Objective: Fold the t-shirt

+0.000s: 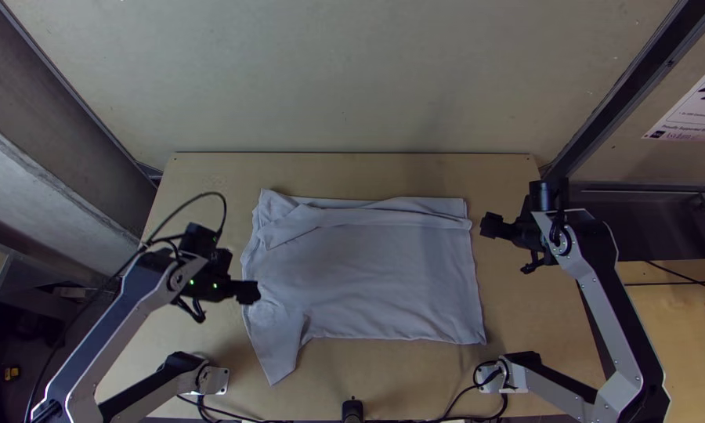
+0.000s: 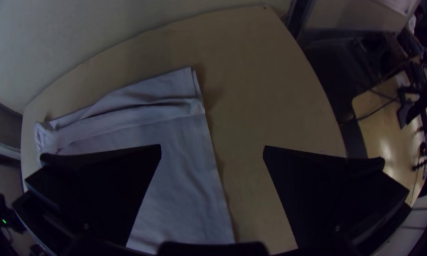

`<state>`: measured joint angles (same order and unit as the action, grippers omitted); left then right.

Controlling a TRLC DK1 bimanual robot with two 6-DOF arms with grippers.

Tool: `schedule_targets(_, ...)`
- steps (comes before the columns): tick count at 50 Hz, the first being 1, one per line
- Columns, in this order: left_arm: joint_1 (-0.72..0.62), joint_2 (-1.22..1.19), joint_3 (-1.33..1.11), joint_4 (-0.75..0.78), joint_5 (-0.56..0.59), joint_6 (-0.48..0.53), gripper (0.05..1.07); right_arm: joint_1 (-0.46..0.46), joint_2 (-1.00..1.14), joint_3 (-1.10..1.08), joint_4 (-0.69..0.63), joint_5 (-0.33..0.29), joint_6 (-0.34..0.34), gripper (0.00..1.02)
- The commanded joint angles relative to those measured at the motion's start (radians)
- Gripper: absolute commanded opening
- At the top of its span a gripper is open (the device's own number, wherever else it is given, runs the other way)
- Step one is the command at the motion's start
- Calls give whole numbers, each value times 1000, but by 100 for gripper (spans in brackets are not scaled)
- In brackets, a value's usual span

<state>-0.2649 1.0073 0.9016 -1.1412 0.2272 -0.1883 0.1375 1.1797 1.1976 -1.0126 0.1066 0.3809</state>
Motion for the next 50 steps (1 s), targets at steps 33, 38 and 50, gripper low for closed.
schedule_targets(33,-223,43,-303,98,-31,-145,92,53,-81,-112,-146,-202,102,92)
schedule_targets(38,-227,60,-313,118,-14,-134,92,53,-109,-144,-149,-243,76,87)
schedule_targets(50,-232,62,-311,150,31,-125,44,71,-95,-228,-296,-271,13,86)
